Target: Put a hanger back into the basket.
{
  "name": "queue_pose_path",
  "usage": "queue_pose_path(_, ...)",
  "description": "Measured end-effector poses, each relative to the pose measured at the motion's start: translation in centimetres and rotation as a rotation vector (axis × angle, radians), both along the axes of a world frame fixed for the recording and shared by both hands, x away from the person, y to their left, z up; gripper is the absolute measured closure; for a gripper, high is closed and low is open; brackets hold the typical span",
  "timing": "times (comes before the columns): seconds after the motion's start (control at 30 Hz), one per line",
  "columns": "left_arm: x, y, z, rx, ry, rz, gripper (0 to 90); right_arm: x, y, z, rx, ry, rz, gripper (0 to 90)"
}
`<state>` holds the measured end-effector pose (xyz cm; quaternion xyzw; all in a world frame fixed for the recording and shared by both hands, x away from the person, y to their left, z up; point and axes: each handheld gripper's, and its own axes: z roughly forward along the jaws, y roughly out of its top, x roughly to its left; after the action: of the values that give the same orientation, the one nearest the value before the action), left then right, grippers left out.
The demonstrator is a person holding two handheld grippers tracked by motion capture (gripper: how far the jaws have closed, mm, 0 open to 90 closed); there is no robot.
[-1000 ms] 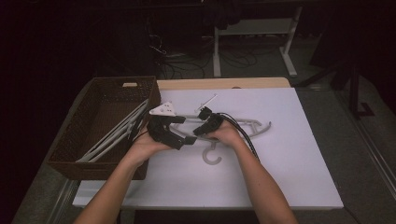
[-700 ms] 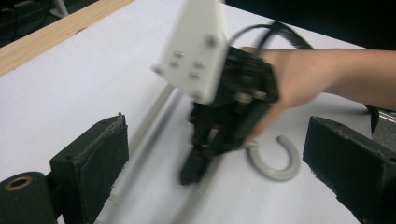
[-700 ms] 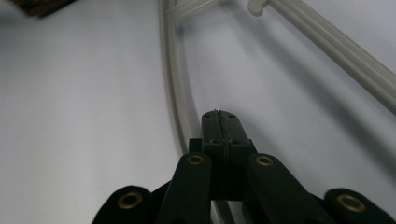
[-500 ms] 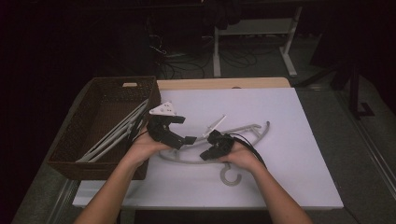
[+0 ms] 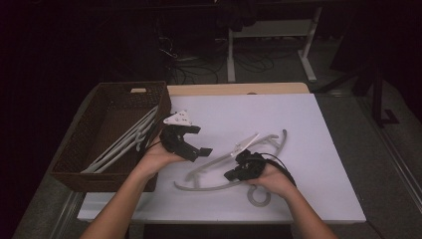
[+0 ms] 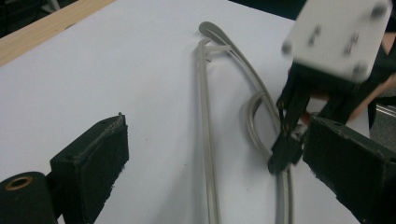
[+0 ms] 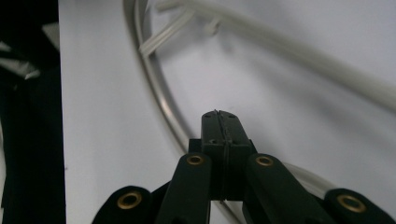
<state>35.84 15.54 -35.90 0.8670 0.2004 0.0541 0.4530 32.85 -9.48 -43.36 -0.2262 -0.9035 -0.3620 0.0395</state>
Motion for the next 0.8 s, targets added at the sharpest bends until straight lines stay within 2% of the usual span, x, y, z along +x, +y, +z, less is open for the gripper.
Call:
queue_pose_path(0.2,-0.4,-0.7,-0.5,0.009,0.003,-0.021,7.7,0.2,-3.8,1.7,0.064,-0.069,-0.154,79.6)
queue_pose_path(0.37,-1.1,-1.7,-1.4,0.024,0.014,-0.049,8.1,-0.1,-6.5,2.1,0.085,-0.091,-0.241,70.1)
queue_pose_path(0.53,-1.5,-2.3,-2.0,0.042,0.02,-0.067,8.2,-0.6,-8.2,2.0,0.067,-0.103,-0.305,72.8)
queue_pose_path(0.57,-1.8,-2.9,-2.6,0.054,0.026,-0.082,8.2,-0.6,-9.4,1.9,0.06,-0.103,-0.354,82.6)
queue_pose_path(0.7,-2.3,-3.1,-3.1,0.064,0.028,-0.095,8.3,0.1,-11.1,1.7,0.049,-0.118,-0.415,87.6)
queue_pose_path(0.8,-2.6,-3.2,-3.6,0.072,0.029,-0.109,8.3,0.9,-12.2,1.5,0.058,-0.117,-0.473,88.9)
